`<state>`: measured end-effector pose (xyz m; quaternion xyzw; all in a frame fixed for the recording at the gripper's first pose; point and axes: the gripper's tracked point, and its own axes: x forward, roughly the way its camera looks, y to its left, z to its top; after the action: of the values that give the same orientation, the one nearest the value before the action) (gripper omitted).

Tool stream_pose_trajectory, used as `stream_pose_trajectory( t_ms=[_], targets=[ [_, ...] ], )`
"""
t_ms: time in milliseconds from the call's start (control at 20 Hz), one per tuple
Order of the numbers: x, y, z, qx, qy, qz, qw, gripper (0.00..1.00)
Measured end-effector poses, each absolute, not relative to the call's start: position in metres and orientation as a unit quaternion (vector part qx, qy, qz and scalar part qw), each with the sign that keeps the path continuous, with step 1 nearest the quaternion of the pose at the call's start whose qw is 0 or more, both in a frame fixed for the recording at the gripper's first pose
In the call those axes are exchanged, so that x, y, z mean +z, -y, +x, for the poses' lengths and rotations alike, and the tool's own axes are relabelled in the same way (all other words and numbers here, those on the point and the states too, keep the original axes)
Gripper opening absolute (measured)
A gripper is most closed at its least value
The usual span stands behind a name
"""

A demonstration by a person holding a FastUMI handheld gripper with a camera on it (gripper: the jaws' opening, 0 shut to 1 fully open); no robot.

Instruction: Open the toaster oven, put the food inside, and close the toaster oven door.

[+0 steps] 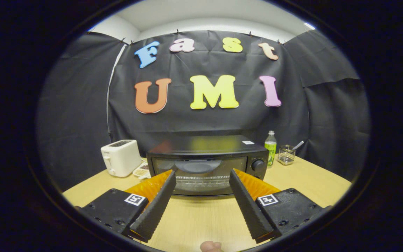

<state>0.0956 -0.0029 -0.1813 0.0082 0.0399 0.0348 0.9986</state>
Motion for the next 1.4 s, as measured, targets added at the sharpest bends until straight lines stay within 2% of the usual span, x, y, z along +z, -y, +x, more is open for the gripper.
stream_pose_trajectory(
  t_ms=[100, 450, 750, 1050, 1400],
  targets=[
    [-0.143, 0.003, 0.073, 0.042, -0.022, 0.021, 0.999, 1.00],
    [-0.027, 0.029, -0.006, -0.004, 0.050, -0.008, 0.999, 1.00],
    [0.007, 0.040, -0.064, 0.008, 0.061, -0.009, 0.998, 1.00],
    [0.007, 0.054, -0.112, 0.013, 0.075, -0.006, 0.997, 1.00],
    [0.008, 0.059, -0.129, 0.009, 0.092, -0.007, 0.996, 1.00]
  ],
)
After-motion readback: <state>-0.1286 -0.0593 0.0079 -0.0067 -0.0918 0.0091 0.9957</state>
